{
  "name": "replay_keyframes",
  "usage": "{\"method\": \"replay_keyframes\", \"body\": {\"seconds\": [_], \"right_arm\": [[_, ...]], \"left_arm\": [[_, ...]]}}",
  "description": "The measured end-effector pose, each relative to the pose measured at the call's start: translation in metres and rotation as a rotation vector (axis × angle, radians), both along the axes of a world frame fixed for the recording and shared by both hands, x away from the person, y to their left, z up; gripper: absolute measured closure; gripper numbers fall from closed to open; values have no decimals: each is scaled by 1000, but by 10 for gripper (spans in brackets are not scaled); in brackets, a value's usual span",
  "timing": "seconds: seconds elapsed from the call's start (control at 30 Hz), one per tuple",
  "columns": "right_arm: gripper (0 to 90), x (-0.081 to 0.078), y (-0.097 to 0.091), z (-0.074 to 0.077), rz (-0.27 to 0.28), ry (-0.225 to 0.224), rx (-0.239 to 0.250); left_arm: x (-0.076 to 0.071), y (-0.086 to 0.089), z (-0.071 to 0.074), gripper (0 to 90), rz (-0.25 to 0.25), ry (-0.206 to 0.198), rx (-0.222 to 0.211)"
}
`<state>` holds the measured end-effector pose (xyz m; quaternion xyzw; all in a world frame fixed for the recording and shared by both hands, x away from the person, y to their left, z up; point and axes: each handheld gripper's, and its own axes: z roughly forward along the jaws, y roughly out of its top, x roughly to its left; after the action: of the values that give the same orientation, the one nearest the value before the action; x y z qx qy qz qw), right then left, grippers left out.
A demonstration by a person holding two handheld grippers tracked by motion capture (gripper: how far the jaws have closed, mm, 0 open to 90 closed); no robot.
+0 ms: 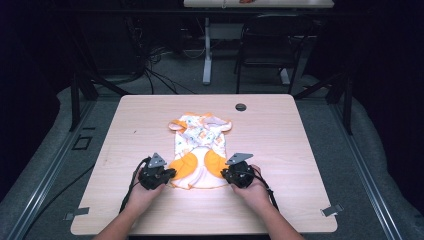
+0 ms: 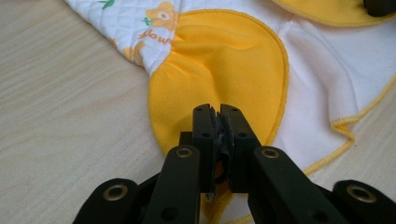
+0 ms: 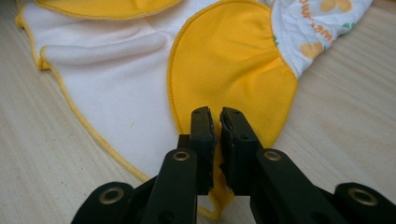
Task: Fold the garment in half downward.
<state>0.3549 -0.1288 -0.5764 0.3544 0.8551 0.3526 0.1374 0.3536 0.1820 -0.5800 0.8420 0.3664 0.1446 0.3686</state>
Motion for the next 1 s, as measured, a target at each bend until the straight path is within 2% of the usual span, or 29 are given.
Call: {"method": "replay_keyframes", "body": {"seconds": [0.1,0.23,0.37,0.4,0.5,0.53,0.57,0.67,0.77,1.0], "right_arm": [[828,-2,0,0,2,-1,-5],[829,-5,1,2,8,8,-22],[830,-9,3,3,27,30,-25],[830,-11,3,4,48,43,-35],[829,-16,4,5,63,48,-39],[828,-18,4,5,65,41,-41],[828,-18,4,5,65,41,-41],[824,-27,3,4,77,59,-16],[819,-32,2,3,93,71,6],[817,-41,2,2,104,91,26]], "left_arm": [[-1,-2,0,853,0,3,0],[-3,-7,2,857,-27,7,23],[-10,-9,3,857,-61,1,47],[-12,-8,4,857,-72,4,57],[-18,-6,3,856,-78,10,47],[-21,-4,2,856,-71,16,26],[-21,-4,2,856,-71,16,26],[-27,-1,1,856,-73,17,10],[-32,1,1,855,-73,34,-10],[-42,4,1,855,-90,46,-16]]}}
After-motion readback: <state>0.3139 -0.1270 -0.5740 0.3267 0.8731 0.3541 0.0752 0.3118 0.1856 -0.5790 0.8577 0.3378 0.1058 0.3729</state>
